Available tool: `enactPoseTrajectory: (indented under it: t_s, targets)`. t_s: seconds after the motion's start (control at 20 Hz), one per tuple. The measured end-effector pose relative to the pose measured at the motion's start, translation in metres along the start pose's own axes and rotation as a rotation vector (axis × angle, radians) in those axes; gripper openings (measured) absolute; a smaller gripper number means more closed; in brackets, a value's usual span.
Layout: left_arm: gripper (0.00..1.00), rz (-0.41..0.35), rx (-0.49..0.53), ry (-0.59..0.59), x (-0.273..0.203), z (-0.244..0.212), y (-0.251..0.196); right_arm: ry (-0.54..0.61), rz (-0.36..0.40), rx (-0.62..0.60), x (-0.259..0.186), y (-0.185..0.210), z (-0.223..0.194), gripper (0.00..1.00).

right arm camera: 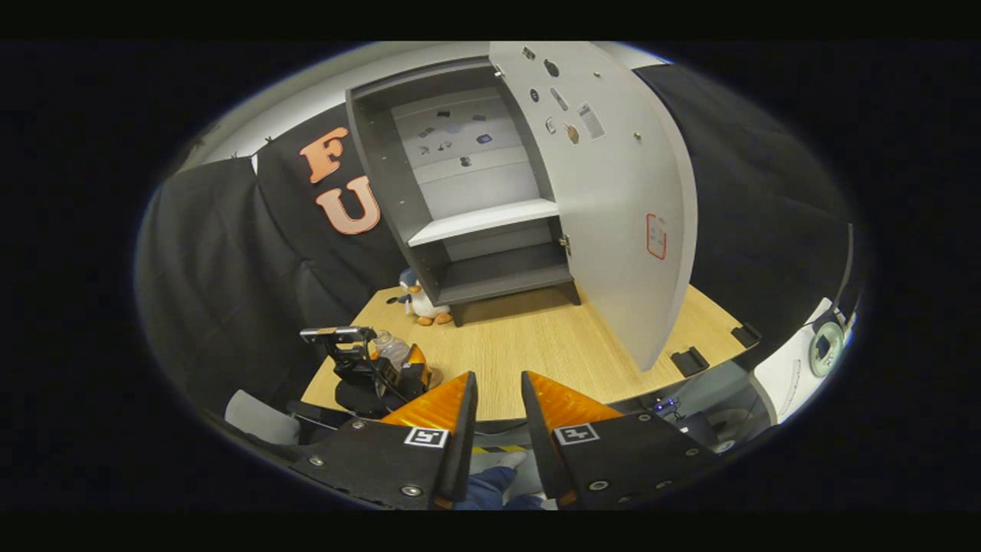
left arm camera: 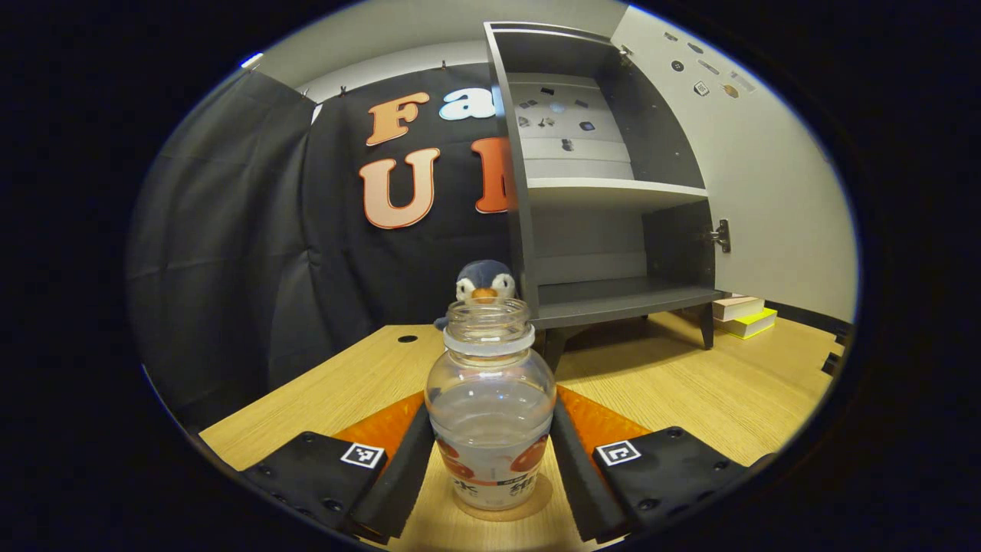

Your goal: Open the cabinet door with the right hand, grasp the bottle in the cabinet with the left hand and place it on the coaster, then close the cabinet door with the right hand.

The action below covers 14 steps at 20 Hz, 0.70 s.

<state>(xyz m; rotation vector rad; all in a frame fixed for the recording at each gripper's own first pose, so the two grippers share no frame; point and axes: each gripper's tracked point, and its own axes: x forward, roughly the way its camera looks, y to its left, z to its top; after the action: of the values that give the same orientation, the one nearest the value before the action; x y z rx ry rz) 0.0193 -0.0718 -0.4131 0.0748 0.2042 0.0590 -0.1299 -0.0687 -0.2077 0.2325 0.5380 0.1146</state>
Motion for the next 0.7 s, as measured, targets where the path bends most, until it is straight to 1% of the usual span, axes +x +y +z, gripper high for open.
enactPoseTrajectory:
  t_s: [0.1,0.2,0.25,0.45,0.6,0.7]
  targets:
    - [0.87,0.015,-0.021,0.021,-0.003,-0.003,0.002,-0.007,0.001,-0.008,-0.002,-0.001,0.003,0.36]
    - [0.92,0.002,-0.015,0.015,-0.006,0.001,-0.002,-0.011,0.001,-0.008,-0.005,-0.002,0.004,0.36]
    - [1.0,0.001,-0.002,0.013,-0.009,0.003,-0.003,-0.011,0.001,-0.004,-0.006,-0.003,0.005,0.36]
    - [0.99,-0.022,0.028,-0.018,-0.019,0.02,-0.01,-0.018,0.013,0.013,-0.009,-0.003,0.005,0.36]
    - [0.99,0.009,0.038,-0.029,-0.026,0.029,-0.004,-0.015,0.025,0.016,-0.011,-0.002,0.003,0.36]
    - [0.99,0.013,0.042,-0.026,-0.03,0.033,-0.004,-0.016,0.033,0.017,-0.013,-0.002,0.003,0.36]
